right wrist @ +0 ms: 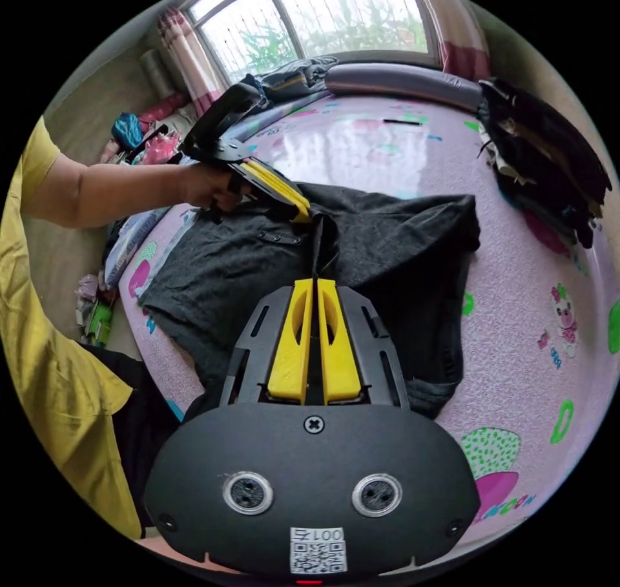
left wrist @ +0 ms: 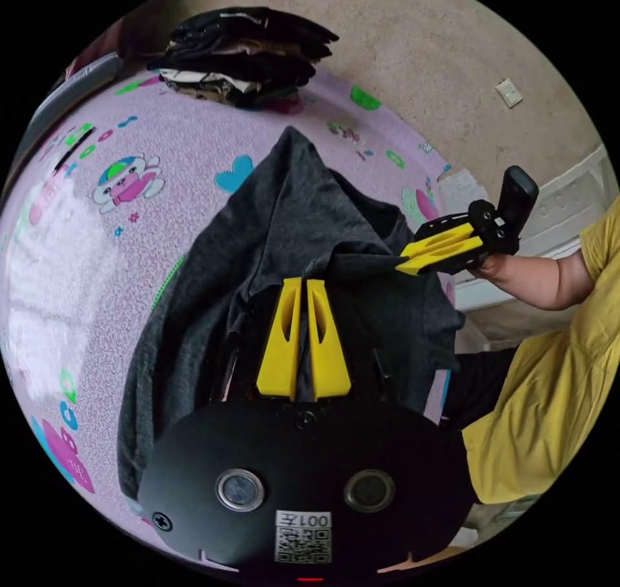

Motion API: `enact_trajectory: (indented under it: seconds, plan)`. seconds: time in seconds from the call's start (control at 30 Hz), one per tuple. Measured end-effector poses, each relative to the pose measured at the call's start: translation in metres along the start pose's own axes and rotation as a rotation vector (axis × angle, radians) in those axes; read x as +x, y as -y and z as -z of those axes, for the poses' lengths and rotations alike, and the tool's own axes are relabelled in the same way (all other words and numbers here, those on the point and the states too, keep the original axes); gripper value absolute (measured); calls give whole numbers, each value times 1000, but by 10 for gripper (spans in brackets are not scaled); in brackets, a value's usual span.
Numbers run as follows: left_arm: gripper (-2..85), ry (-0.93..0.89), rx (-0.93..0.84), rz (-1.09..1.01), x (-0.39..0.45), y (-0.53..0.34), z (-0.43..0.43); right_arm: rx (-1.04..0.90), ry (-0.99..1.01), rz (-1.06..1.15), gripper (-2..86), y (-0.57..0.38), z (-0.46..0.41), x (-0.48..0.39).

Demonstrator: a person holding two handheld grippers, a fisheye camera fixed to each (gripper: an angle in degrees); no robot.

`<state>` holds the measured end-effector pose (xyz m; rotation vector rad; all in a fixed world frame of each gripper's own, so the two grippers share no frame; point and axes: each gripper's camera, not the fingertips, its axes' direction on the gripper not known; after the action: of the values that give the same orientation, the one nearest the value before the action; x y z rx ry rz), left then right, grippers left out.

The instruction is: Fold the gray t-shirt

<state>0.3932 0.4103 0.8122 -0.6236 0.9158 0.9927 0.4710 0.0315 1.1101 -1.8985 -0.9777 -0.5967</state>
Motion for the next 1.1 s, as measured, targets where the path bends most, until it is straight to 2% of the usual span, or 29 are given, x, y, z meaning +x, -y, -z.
enact_trajectory:
  seconds: [0.1, 0.2, 0.4, 0.6, 0.7, 0.77, 0.97, 1.1]
  plan:
    - [-9, 4, -43, -1, -9, -9, -16, -47, 80, -60, 8, -1, -4, 19]
    - [-7, -10, -27, 11, -19, -17, -19, 23, 129, -103, 7, 1, 21, 46]
    - [-8, -58, 76, 27, -41, -37, 2, 192, 2, -170, 4, 28, 82, 135]
    - [-12, -70, 292, 42, -49, -23, 39, 94, 74, -200, 1, 83, 58, 213]
    - [-12, -164, 339, 48, -50, 4, 31, 52, 143, -215, 1, 102, 40, 235]
    - [-12, -240, 309, 44, -43, 25, 7, 26, 188, -212, 1, 111, 29, 242]
    - [-13, -242, 62, 86, -26, 42, -47, -22, 331, -231, 4, 132, 7, 264]
    - [-13, -232, -61, 113, -22, 33, -52, 2, 234, -326, 3, 139, 11, 284]
